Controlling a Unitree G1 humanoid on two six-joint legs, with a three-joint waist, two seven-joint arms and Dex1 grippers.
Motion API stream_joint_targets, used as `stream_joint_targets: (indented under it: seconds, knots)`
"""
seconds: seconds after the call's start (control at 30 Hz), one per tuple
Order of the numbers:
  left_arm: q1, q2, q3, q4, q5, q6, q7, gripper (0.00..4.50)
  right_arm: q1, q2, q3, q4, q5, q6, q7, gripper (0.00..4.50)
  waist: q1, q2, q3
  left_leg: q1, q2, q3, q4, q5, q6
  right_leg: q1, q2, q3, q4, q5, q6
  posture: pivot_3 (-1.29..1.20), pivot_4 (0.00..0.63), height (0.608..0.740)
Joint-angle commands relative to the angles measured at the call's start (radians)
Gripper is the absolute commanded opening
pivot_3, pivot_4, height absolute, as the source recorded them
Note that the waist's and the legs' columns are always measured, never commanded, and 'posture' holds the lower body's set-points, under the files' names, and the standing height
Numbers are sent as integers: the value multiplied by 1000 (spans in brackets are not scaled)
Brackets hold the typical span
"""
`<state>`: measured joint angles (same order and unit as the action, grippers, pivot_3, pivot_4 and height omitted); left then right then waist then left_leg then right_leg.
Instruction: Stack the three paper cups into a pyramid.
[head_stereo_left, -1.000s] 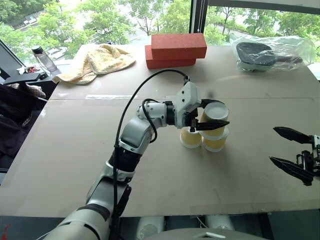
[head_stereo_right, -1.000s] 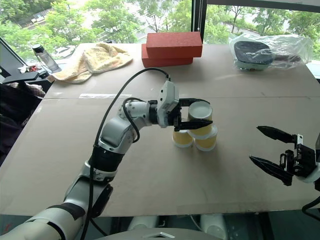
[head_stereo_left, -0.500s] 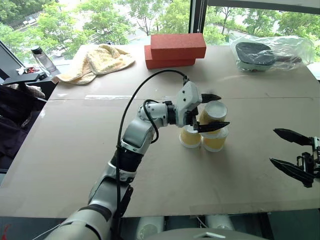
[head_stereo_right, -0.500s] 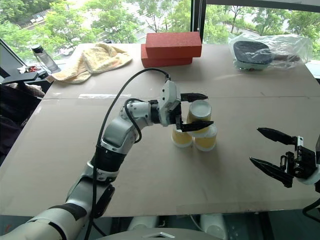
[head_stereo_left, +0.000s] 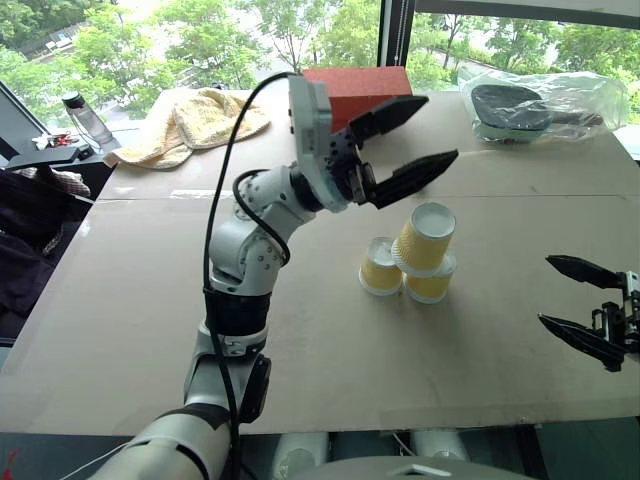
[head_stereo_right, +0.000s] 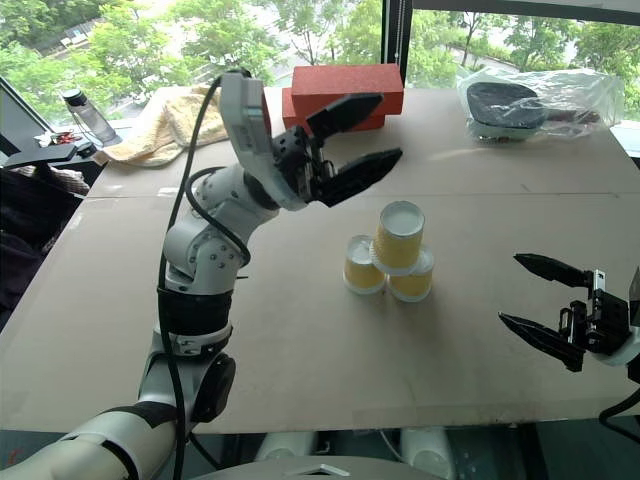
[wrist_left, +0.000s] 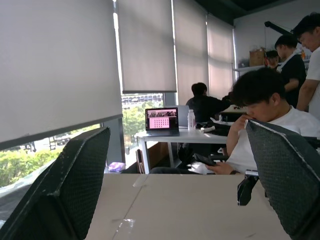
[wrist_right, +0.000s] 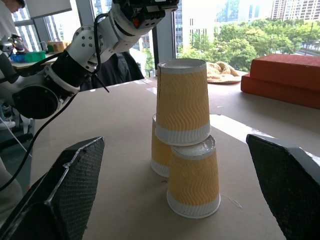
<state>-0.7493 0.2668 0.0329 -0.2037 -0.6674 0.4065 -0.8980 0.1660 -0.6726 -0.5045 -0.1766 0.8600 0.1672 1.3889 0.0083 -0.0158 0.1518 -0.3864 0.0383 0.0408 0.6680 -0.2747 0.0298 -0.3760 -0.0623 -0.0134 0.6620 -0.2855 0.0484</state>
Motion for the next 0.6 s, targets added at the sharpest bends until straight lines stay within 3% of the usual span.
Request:
stream_joint_targets:
  seconds: [0.03, 0.13, 0.23, 0.4, 0.6]
  knots:
    - [165, 180, 62, -74, 34, 91, 18, 4427, -39, 42, 32, 86, -107, -102, -37, 4500, -12, 2, -1, 2, 0, 1, -2, 1, -1, 0, 1, 2, 0, 0, 0, 0, 150, 730]
    - [395, 300, 72, -139, 116, 98, 60, 4427, -72, 71, 56, 157, -172, -154, -72, 4500, -22, 4, -1, 5, 0, 1, -5, 2, -3, 0, 1, 3, 0, 0, 0, 0, 150, 730]
    - [590, 344, 83, -208, 155, 81, 87, 4427, -91, 76, 81, 215, -228, -174, -110, 4500, -16, 2, 1, 3, 1, 0, -5, 2, -3, -1, 0, 3, 0, 0, 0, 0, 150, 730]
    - [812, 328, 74, -263, 225, 2, 133, 4427, -138, 70, 114, 328, -283, -225, -99, 4500, 7, 1, 1, 2, -1, 0, -3, 0, 0, 0, -6, 4, 0, 0, 0, 0, 150, 730]
    - [930, 279, 0, -241, 316, -83, 176, 4427, -191, 51, 156, 449, -327, -279, -41, 4500, 6, 2, 0, 3, -1, 1, -3, -1, 1, 1, -8, 4, 0, 0, -1, 0, 150, 730]
